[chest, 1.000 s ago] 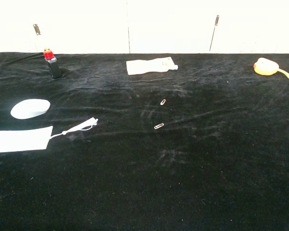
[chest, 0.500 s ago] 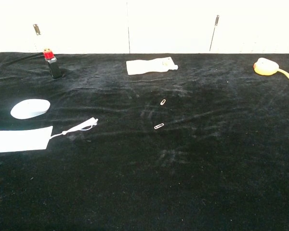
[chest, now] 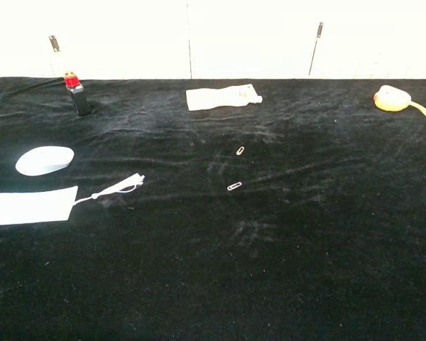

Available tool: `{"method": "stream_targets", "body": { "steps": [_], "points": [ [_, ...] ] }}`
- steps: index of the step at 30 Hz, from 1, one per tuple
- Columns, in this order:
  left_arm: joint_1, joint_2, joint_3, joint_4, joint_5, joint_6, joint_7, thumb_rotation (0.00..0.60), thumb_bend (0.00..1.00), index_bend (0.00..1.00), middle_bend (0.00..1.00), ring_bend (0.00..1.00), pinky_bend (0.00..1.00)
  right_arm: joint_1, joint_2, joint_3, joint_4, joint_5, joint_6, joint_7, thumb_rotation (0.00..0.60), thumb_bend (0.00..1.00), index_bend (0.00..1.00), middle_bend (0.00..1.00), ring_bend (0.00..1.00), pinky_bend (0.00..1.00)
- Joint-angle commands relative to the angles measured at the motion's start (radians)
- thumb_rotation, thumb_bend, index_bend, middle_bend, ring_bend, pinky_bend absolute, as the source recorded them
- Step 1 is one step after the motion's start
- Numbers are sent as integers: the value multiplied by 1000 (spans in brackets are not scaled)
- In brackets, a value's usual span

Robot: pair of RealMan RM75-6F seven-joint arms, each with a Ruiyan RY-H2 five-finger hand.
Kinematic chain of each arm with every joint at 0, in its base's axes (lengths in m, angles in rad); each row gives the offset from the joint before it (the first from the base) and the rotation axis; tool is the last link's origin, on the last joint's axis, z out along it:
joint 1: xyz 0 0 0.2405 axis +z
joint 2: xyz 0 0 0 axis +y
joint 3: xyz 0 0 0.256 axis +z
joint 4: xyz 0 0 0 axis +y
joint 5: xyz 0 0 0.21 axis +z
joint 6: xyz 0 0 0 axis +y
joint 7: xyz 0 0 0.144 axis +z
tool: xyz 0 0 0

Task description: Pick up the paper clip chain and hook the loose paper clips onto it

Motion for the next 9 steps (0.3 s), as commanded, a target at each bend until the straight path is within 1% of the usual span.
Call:
{"method": "stream_targets", "body": {
  "steps": [1, 9],
  "points": [
    [9, 1, 1, -5, 4, 15, 1, 600, 69, 0, 0, 0, 0, 5, -1, -1, 0, -5, -11, -6, 600, 343, 0, 0, 0, 0],
    [13, 0, 0, -5, 1, 19, 3, 600, 69, 0, 0, 0, 0, 10, 2, 7, -3, 1, -27, -1, 600, 342, 0, 0, 0, 0]
  ]
}}
